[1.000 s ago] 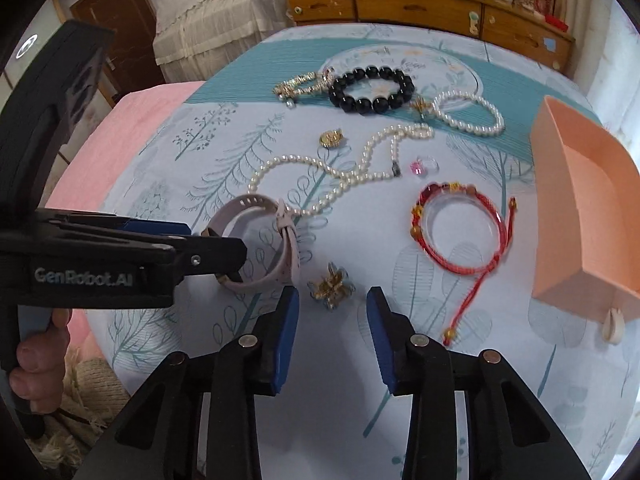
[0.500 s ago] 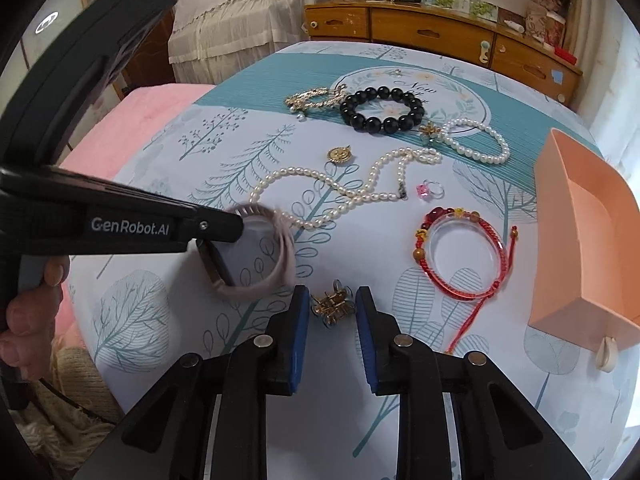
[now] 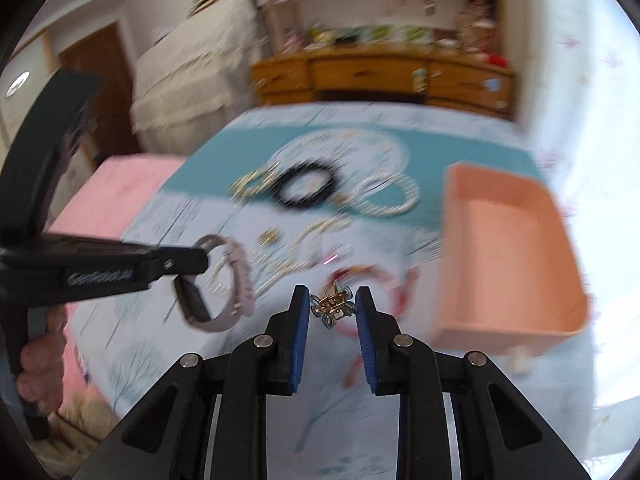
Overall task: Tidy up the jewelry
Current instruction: 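Carry the watch into the peach box and open the left tool while the right tool drops the charm there, then move the left tool to the gold leaf earrings while the right tool reaches the black bead bracelet, then grasp the gold leaf earrings with the left tool while the right tool grasps the black bead bracelet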
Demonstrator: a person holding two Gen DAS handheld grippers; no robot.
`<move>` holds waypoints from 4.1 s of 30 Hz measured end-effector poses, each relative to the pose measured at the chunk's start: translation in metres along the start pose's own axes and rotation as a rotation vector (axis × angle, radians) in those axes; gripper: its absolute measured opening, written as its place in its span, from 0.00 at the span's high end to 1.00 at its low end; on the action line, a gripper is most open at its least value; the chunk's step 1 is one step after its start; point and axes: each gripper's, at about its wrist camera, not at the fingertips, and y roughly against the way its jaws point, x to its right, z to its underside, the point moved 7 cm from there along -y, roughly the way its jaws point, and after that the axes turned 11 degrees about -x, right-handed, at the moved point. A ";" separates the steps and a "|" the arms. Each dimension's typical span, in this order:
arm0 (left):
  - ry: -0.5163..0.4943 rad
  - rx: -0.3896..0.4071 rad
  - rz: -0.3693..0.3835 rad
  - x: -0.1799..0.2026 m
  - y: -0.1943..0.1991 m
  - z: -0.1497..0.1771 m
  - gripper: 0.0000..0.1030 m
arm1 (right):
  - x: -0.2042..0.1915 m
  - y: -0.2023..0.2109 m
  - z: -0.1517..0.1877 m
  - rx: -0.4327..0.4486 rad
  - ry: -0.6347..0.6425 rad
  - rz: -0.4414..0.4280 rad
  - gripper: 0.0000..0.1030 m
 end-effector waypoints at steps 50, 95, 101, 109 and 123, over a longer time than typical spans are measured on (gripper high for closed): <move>-0.262 0.127 0.022 0.121 -0.032 -0.042 0.38 | 0.130 -0.009 0.019 -0.006 -0.348 0.157 0.63; 0.197 0.099 -0.141 -0.137 0.021 0.010 0.38 | -0.033 -0.011 -0.037 -0.153 -0.038 -0.015 0.63; 0.216 0.025 -0.142 -0.174 -0.007 -0.036 0.38 | -0.046 -0.056 -0.102 -0.205 0.012 -0.033 0.63; -0.021 -0.025 -0.120 -0.140 -0.037 -0.068 0.38 | -0.056 -0.147 -0.155 -0.349 0.052 -0.064 0.63; -0.618 -0.050 -0.297 -0.116 -0.074 -0.086 0.56 | -0.055 -0.197 -0.160 -0.405 0.140 -0.025 0.85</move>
